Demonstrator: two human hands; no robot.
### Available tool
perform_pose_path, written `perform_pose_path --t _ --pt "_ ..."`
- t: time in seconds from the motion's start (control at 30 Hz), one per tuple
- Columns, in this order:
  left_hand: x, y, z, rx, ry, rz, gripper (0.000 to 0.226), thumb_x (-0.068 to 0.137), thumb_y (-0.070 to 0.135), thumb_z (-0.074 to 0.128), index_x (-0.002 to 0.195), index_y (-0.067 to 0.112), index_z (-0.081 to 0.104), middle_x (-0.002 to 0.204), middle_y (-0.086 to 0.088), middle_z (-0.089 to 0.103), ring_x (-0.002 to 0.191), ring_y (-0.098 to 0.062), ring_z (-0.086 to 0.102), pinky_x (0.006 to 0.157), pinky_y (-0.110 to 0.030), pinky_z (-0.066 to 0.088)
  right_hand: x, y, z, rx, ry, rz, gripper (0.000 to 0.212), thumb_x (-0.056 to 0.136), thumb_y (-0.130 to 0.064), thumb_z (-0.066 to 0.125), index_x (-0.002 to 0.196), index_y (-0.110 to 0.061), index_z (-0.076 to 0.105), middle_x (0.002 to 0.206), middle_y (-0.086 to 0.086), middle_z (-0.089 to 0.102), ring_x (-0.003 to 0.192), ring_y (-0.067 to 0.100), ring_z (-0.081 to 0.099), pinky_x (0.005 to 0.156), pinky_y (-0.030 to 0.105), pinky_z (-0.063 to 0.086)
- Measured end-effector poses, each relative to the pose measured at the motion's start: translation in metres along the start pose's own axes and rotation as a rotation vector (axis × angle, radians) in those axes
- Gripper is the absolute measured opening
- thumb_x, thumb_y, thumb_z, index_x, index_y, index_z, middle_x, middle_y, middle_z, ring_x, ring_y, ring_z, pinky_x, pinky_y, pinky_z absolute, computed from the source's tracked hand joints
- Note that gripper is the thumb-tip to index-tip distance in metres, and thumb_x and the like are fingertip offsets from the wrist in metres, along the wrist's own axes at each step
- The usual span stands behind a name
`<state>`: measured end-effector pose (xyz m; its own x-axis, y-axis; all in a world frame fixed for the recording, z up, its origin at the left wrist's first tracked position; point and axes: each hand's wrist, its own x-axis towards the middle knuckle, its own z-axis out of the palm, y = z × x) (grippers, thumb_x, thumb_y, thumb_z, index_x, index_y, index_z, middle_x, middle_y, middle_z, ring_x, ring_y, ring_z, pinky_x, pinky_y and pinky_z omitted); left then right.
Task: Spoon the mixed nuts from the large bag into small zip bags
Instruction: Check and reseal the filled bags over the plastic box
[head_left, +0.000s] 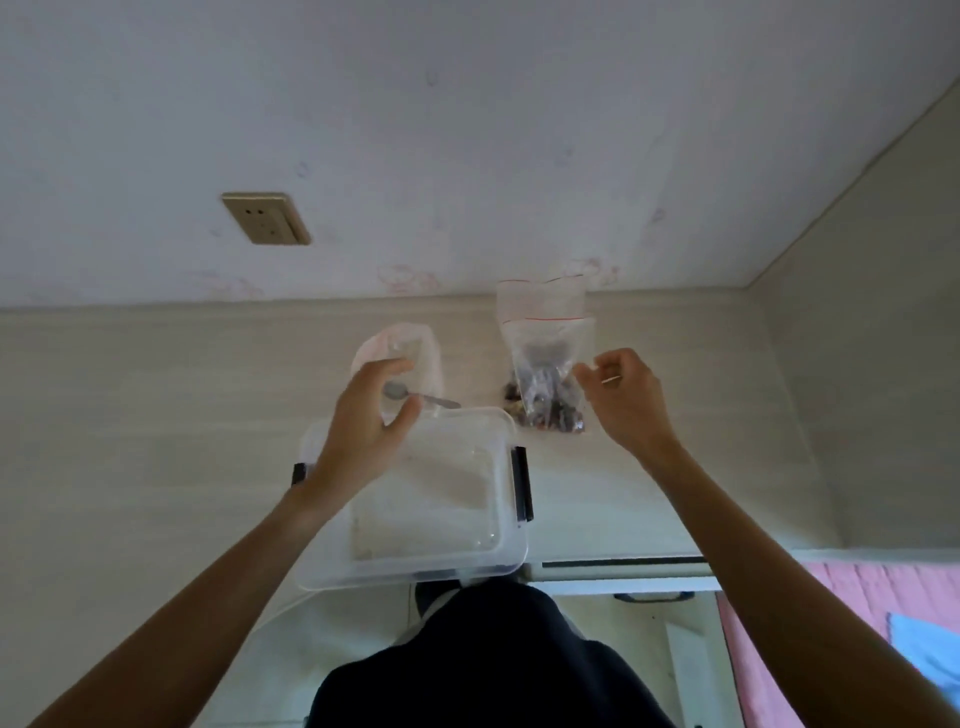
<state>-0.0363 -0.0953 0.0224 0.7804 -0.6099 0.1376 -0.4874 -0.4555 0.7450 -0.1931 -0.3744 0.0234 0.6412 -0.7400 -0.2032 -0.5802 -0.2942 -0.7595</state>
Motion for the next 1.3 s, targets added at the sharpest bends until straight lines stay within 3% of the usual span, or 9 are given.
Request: perform_pose_path --t 0.17,0.33,0.5,0.6,0.7,0.9,1.03,1.17,1.3 --pt "0.057 0.024 0.058 -0.030 -0.286 -0.020 0.041 0.097 0.022 0.071 0.136 0.016 0.060 0.135 0.004 0.064 0.125 -0.008 0.059 0.104 -0.030 0.048 0.027 0.011 0.003 -0.041 0.032 -0.051 0.039 0.092 -0.035 0.074 0.118 -0.011 0.058 0.108 0.001 0.066 0.090 0.015 0.067 0.073 0.020 0.047" --pt "0.097 0.048 0.103 -0.171 -0.498 -0.401 0.072 0.094 0.032 0.073 0.154 0.016 0.036 0.152 -0.008 0.049 0.132 -0.023 0.054 0.092 -0.026 0.045 0.046 0.015 0.009 0.156 -0.135 0.214 0.079 0.091 -0.033 0.076 0.153 -0.007 0.035 0.149 0.011 0.051 0.125 0.025 0.055 0.095 0.034 0.046" --pt "0.105 0.059 0.119 -0.568 -0.419 -0.702 0.079 0.093 0.021 0.074 0.157 0.014 0.029 0.133 -0.008 0.061 0.105 -0.015 0.064 0.074 -0.021 0.052 0.051 0.017 0.008 0.410 -0.152 0.301 0.072 0.088 -0.024 0.081 0.149 -0.008 0.044 0.113 0.001 0.067 0.094 0.012 0.063 0.083 0.028 0.048" --pt "0.102 0.059 0.119 -0.715 -0.360 -0.764 0.072 0.091 0.012 0.076 0.152 0.008 0.037 0.110 -0.007 0.069 0.091 -0.014 0.068 0.066 -0.020 0.055 0.044 0.018 0.004 0.346 -0.125 0.169 0.033 0.087 -0.019 0.081 0.115 -0.005 0.069 0.093 0.002 0.066 0.083 0.015 0.061 0.073 0.024 0.050" --pt "0.094 0.056 0.115 -0.724 -0.432 -0.667 0.055 0.087 0.014 0.083 0.136 0.006 0.059 0.091 -0.006 0.067 0.088 -0.023 0.060 0.076 -0.031 0.051 0.034 0.020 -0.006 0.334 -0.096 0.061 0.005 0.090 -0.016 0.078 0.093 -0.019 0.077 0.085 -0.001 0.074 0.077 0.012 0.064 0.068 0.019 0.052" --pt "0.077 0.055 0.109 -0.427 -0.420 -0.284 0.012 0.077 0.031 0.091 0.081 0.033 0.080 0.087 0.005 0.077 0.080 -0.010 0.069 0.081 -0.027 0.055 0.007 0.032 -0.042 0.248 -0.012 -0.018 0.012 0.089 -0.010 0.078 0.088 -0.022 0.078 0.086 -0.010 0.074 0.071 -0.005 0.065 0.068 0.005 0.048" --pt "0.075 0.072 0.105 -0.303 -0.467 -0.028 0.021 0.081 0.037 0.088 0.072 0.050 0.074 0.092 0.013 0.079 0.086 -0.005 0.073 0.082 -0.019 0.053 -0.012 0.036 -0.063 0.119 0.046 -0.106 0.006 0.092 -0.005 0.074 0.093 -0.011 0.076 0.087 0.000 0.070 0.072 -0.011 0.061 0.068 0.004 0.042" --pt "0.065 0.091 0.108 -0.462 -0.543 -0.001 0.011 0.088 0.023 0.083 0.087 0.033 0.078 0.088 0.016 0.080 0.087 -0.001 0.075 0.081 -0.010 0.050 -0.025 0.037 -0.085 0.110 0.094 -0.138 0.006 0.091 -0.002 0.075 0.089 -0.008 0.076 0.082 0.004 0.071 0.073 0.003 0.061 0.069 0.016 0.044" --pt "0.052 0.107 0.119 -0.409 -0.505 0.030 0.010 0.094 0.019 0.076 0.085 0.018 0.080 0.082 0.013 0.078 0.081 0.001 0.073 0.082 -0.011 0.049 -0.034 0.047 -0.106 0.114 0.069 -0.148 0.007 0.092 -0.003 0.073 0.089 -0.008 0.078 0.083 0.001 0.073 0.069 -0.011 0.061 0.070 0.008 0.043"
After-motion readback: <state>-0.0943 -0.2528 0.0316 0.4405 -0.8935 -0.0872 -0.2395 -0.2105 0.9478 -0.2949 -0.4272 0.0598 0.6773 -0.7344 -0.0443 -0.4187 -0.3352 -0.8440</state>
